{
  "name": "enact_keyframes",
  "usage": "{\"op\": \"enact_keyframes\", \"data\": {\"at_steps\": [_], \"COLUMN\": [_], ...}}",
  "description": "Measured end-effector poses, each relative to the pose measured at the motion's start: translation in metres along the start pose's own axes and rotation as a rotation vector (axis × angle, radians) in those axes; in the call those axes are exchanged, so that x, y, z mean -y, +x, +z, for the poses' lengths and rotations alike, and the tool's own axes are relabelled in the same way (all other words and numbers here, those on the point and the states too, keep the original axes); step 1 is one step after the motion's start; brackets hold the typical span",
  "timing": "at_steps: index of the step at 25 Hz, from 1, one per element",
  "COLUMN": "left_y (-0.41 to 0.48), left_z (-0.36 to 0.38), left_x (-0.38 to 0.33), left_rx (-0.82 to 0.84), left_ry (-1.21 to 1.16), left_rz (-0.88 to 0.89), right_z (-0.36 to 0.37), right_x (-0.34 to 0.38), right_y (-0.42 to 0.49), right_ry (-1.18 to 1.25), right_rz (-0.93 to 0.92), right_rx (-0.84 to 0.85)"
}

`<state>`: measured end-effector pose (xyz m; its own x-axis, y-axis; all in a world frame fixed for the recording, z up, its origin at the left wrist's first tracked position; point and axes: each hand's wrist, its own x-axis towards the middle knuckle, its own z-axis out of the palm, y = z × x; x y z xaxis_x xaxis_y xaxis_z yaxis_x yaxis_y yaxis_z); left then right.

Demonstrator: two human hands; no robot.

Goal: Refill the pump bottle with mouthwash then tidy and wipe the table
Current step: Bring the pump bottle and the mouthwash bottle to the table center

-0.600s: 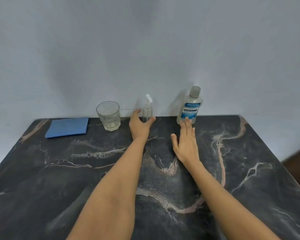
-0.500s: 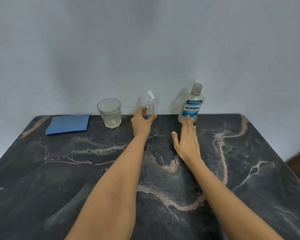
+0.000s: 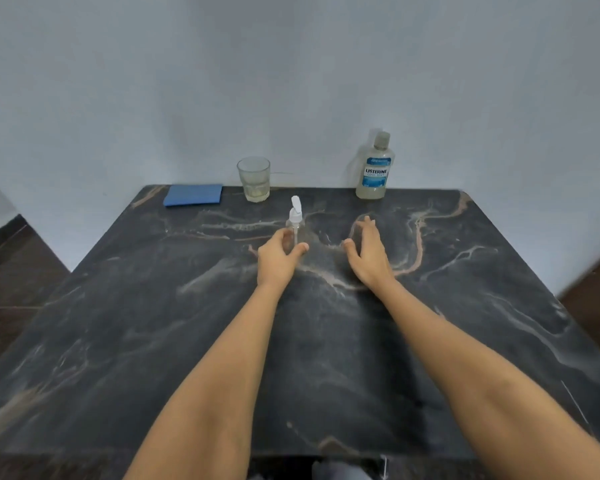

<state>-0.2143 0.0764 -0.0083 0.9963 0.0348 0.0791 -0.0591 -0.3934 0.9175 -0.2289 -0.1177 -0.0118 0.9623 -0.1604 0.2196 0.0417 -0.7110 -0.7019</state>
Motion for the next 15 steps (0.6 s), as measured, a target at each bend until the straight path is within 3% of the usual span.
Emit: {"op": "enact_keyframes", "data": {"at_steps": [8, 15], "left_y": [-0.121, -0.153], "left_z": [-0.040, -0.046], "left_x": [0.010, 0.012], "left_rx": [-0.006, 0.005], "left_ry": [0.001, 0.038], "left_rz": [-0.024, -0.001], "right_z": [-0.022, -0.017], "right_x": [0.031, 0.034], "right_y": [-0.105, -0.147], "right_ry": [0.039, 0.029], "right_rz": [-0.007, -0.008], "right_rx": [-0.051, -0.074]}}
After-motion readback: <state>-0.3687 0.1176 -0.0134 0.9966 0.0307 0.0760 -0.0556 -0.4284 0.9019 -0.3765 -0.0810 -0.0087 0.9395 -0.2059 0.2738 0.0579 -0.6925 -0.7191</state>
